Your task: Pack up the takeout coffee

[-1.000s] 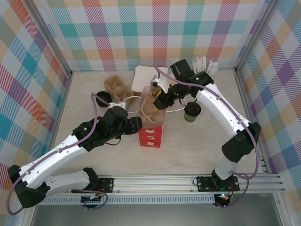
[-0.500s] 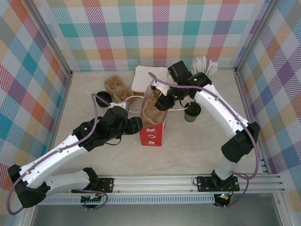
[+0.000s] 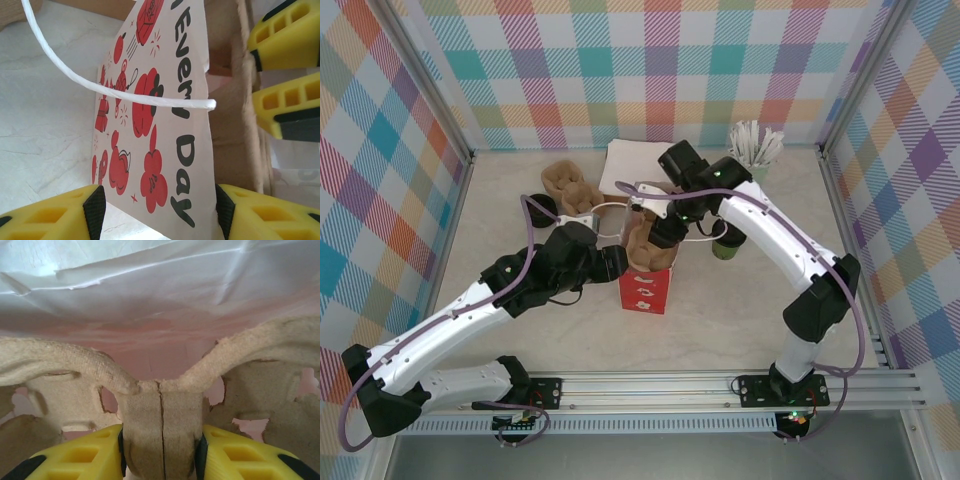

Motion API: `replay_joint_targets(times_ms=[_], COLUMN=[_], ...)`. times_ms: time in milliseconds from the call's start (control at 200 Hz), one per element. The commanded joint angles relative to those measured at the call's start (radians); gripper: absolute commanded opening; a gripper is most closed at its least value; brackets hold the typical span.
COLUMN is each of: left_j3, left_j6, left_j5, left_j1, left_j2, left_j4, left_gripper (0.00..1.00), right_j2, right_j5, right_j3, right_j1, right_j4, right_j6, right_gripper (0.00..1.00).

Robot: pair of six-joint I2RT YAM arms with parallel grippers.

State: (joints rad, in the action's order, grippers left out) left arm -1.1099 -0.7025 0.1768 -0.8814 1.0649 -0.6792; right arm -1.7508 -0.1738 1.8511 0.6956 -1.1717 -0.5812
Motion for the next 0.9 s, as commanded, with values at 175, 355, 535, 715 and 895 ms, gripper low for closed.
replay_joint_targets(times_ms=[175, 355, 535, 715, 895], left_j3=[-0.027, -0.034, -0.043, -0.053, -0.072], left_j6=[0.019, 0.025, 0.032, 0.036, 0.015], left_j5=[0.023, 0.018, 0.018, 0.032, 0.084], left_j1=[0.007, 0.006, 0.006, 0.007, 0.007], left_j2=[0.001, 0.008, 0.018, 0.030, 0.045], left_j4=[-0.027, -0.027, -0.030, -0.042, -0.086], left_gripper=[0.60, 0.60, 0.60, 0.59, 0.58], right_j2=[-0.043, -0.080, -0.103, -0.106, -0.090], right_j5=[0.049, 0.087, 0.109, 0.111, 0.105], right_j3=[0.059, 0.079, 0.099, 0.094, 0.077], right_j1=[0.020, 0.035, 0.039, 0.039, 0.039], right_j4=[-0.104, -0.161, -0.202, -0.207, -0.188], right_j6=[-0.039, -0.041, -0.032, -0.030, -0.031], right_gripper=[0.40, 0.40, 0.40, 0.41, 0.41])
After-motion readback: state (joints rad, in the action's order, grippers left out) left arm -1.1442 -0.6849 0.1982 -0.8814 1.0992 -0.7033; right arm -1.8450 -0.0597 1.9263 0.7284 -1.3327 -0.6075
